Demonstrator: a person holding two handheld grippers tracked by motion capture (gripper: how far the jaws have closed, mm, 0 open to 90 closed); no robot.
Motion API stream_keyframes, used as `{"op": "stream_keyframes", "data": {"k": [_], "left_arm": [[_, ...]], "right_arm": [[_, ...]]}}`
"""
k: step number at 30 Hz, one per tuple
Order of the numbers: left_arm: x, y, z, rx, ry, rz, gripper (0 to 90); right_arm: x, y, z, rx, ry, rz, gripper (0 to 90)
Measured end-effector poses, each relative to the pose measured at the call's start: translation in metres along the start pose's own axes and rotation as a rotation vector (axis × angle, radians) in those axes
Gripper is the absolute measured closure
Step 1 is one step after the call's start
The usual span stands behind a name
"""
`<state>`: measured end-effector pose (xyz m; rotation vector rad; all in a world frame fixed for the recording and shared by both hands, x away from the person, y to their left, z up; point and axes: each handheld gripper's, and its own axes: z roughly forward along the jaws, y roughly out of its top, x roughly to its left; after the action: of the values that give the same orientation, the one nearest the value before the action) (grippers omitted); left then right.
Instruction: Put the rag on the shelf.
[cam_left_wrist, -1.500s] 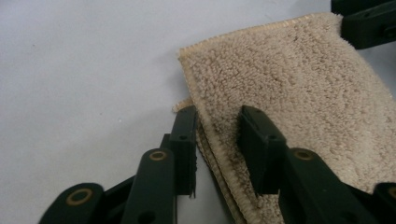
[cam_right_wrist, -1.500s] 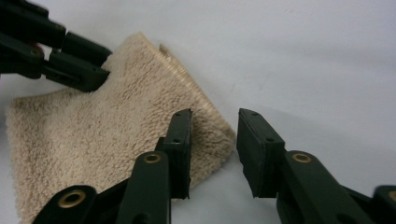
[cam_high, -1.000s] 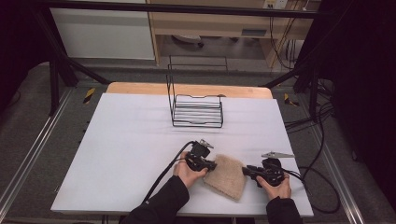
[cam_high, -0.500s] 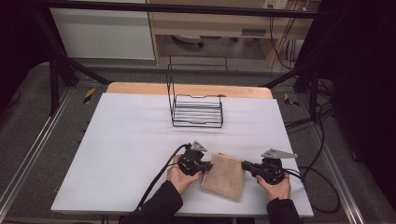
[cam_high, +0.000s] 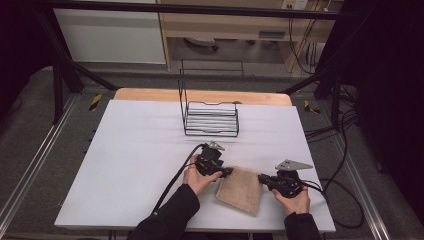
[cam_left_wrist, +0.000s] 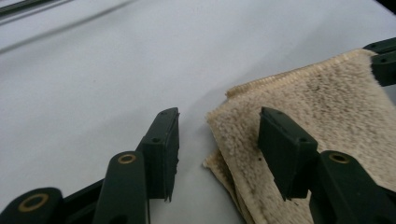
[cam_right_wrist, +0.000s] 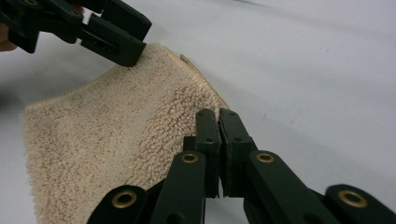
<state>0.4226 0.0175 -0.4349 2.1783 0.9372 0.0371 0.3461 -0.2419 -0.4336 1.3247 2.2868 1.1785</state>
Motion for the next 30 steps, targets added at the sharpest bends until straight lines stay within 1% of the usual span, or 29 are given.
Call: {"op": "stream_keyframes", "data": {"k": [2, 3, 4, 5, 7, 8, 9, 10, 11, 12, 13, 14, 16, 17, 18, 20, 21, 22, 23, 25, 27, 28, 29, 30], "left_arm": [[0.001, 0.0, 0.006, 0.02, -0.014, -0.001, 49.4], [0.0, -0.002, 0.01, 0.037, -0.019, 0.008, 52.3], [-0.001, -0.002, 0.01, 0.036, -0.02, 0.015, 52.7], [-0.001, -0.003, 0.01, 0.043, -0.035, 0.014, 55.9], [-0.002, -0.003, 0.01, 0.051, -0.041, 0.018, 61.9], [-0.004, -0.003, 0.01, 0.062, -0.052, 0.022, 66.1], [-0.004, -0.003, 0.01, 0.062, -0.052, 0.022, 69.3], [-0.006, -0.003, 0.011, 0.072, -0.059, 0.019, 73.0], [-0.006, -0.003, 0.011, 0.073, -0.063, 0.014, 77.2], [-0.006, -0.003, 0.011, 0.073, -0.063, 0.014, 79.7], [-0.006, -0.003, 0.011, 0.073, -0.061, 0.016, 81.3], [-0.007, -0.003, 0.01, 0.075, -0.059, 0.018, 82.2], [-0.008, -0.004, 0.009, 0.072, -0.05, 0.022, 83.4], [-0.009, -0.004, 0.009, 0.066, -0.046, 0.018, 83.8], [-0.009, -0.004, 0.009, 0.063, -0.043, 0.017, 84.0], [-0.009, -0.005, 0.008, 0.058, -0.041, 0.021, 84.3], [-0.01, -0.006, 0.008, 0.052, -0.042, 0.017, 84.5], [-0.01, -0.006, 0.008, 0.049, -0.043, 0.017, 84.5], [-0.009, -0.006, 0.008, 0.049, -0.045, 0.018, 84.6], [-0.009, -0.006, 0.008, 0.05, -0.045, 0.02, 84.7], [-0.01, -0.006, 0.008, 0.052, -0.042, 0.028, 84.8], [-0.01, -0.006, 0.008, 0.053, -0.041, 0.028, 84.9], [-0.01, -0.006, 0.008, 0.052, -0.04, 0.028, 84.9], [-0.01, -0.006, 0.008, 0.052, -0.04, 0.028, 85.0]], "right_arm": [[0.0, 0.0, 0.001, 0.008, 0.001, 0.004, 87.9], [-0.001, -0.001, 0.002, 0.009, -0.003, -0.007, 87.9], [0.0, -0.001, 0.003, 0.01, -0.005, -0.004, 87.8], [0.0, -0.001, 0.003, 0.012, -0.006, -0.005, 87.8], [-0.001, -0.001, 0.005, 0.02, -0.008, -0.011, 87.6], [-0.001, -0.001, 0.005, 0.027, -0.011, -0.009, 87.5], [-0.001, -0.001, 0.005, 0.027, -0.011, -0.009, 87.5], [-0.001, -0.002, 0.006, 0.032, -0.009, 0.011, 86.9], [-0.002, -0.002, 0.006, 0.034, -0.011, 0.01, 86.3], [-0.004, -0.003, 0.006, 0.03, -0.011, 0.027, 85.5], [-0.005, -0.004, 0.005, 0.022, -0.006, 0.046, 83.8], [-0.007, -0.004, 0.003, 0.017, -0.006, 0.059, 80.1], [-0.01, -0.005, 0.001, 0.01, -0.011, 0.079, 75.4], [-0.011, -0.006, 0.0, 0.002, -0.019, 0.087, 71.1], [-0.012, -0.007, 0.001, 0.001, -0.028, 0.093, 69.0], [-0.013, -0.008, 0.002, 0.008, -0.034, 0.111, 63.1], [-0.014, -0.009, 0.004, 0.014, -0.031, 0.125, 62.4], [-0.014, -0.009, 0.004, 0.014, -0.031, 0.125, 62.4], [-0.015, -0.01, 0.007, 0.04, -0.021, 0.149, 58.8], [-0.015, -0.012, 0.01, 0.058, -0.012, 0.165, 58.9], [-0.014, -0.012, 0.012, 0.052, 0.001, 0.181, 62.5], [-0.014, -0.012, 0.013, 0.052, 0.008, 0.189, 66.2], [-0.013, -0.012, 0.015, 0.05, 0.018, 0.196, 74.1], [-0.012, -0.012, 0.016, 0.058, 0.043, 0.202, 79.5]]}}
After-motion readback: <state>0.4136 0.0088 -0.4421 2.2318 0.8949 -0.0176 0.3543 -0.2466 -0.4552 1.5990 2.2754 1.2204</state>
